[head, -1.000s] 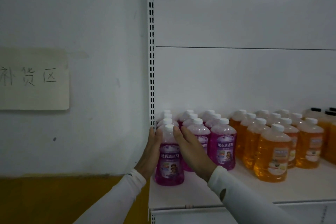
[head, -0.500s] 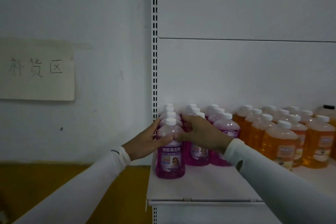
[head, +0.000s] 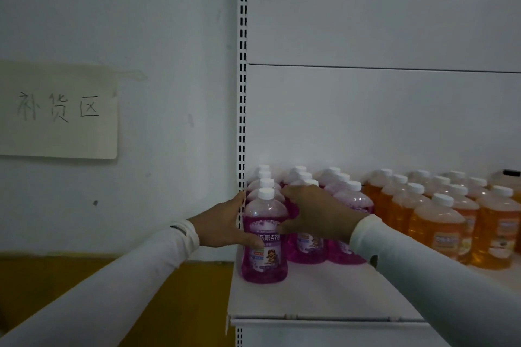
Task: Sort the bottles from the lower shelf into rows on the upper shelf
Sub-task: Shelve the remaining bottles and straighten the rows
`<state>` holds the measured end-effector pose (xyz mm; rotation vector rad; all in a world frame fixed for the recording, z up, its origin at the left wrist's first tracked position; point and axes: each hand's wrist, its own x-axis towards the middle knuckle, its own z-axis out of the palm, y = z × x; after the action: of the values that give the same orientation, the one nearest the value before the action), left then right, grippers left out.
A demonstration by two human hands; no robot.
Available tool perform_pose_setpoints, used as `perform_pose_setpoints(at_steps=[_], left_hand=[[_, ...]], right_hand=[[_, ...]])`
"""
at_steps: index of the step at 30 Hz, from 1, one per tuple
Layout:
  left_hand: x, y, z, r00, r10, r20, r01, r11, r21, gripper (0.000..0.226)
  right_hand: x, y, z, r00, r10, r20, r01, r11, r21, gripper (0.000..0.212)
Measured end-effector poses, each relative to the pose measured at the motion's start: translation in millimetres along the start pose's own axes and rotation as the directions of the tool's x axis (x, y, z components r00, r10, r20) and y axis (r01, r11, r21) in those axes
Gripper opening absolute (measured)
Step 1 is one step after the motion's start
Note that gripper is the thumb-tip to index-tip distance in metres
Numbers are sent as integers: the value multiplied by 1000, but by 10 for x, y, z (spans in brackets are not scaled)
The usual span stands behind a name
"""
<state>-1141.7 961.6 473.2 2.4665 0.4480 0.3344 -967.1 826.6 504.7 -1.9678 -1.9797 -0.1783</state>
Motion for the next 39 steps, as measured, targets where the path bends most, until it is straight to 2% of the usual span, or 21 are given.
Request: perform_pose_setpoints(at_steps=[3, 6, 7, 10, 15, 17, 19, 22, 24, 26, 28, 31, 32, 33, 39], left_hand=[[55, 51, -91, 997, -66, 30, 62, 990, 127, 98], [113, 96, -131, 994, -94, 56, 82, 979, 188, 93], [125, 101, -134, 994, -93, 60, 81, 979, 188, 92], [128, 89, -137, 994, -94, 57, 83, 982, 169, 91], [117, 74, -161, 992, -103, 74, 96, 991, 90, 89], [123, 73, -232, 991, -95, 96, 95, 995, 9, 77], [152, 85, -331, 987, -119, 110, 117, 993, 22, 73], [206, 49, -466, 955, -220, 197, 203, 974, 106, 93], [253, 11, -546, 916, -253, 311, 230, 967, 108, 103], [294, -19, -603, 873, -322, 366, 278, 946, 168, 97], [380, -97, -613, 889, -357, 289, 299, 927, 225, 77], [572, -250, -542, 972, -235, 19, 219, 930, 297, 7], [641, -286, -500, 979, -198, -49, 203, 920, 335, 16], [696, -314, -452, 983, -176, -59, 185, 918, 350, 18], [755, -313, -360, 997, -77, -32, 82, 974, 210, 17]], right_hand=[[70, 74, -115, 998, -64, 1, 63, 980, -189, 53], [201, 141, -211, 992, -58, 114, 97, 920, -380, 73], [244, 165, -217, 986, -24, 162, 84, 923, -376, 76], [288, 154, -178, 971, 29, 239, 34, 967, -253, 68], [306, 169, -183, 966, 18, 257, 32, 982, -188, 69], [327, 215, -276, 964, -5, 265, 23, 997, -67, 62], [379, 295, -391, 963, 7, 268, -12, 1000, 14, 59], [489, 384, -504, 953, 47, 300, -56, 998, 19, 65], [594, 436, -488, 949, 61, 310, -44, 997, -61, 56], [690, 468, -416, 947, 64, 316, -13, 987, -161, 45], [774, 474, -316, 946, 66, 319, 3, 977, -211, 37], [896, 475, -188, 946, 75, 316, 19, 959, -284, 27], [933, 476, -159, 946, 79, 315, 19, 955, -297, 25], [966, 476, -135, 945, 82, 317, 21, 951, -307, 24], [1038, 527, -92, 951, 57, 304, 34, 957, -287, 20]])
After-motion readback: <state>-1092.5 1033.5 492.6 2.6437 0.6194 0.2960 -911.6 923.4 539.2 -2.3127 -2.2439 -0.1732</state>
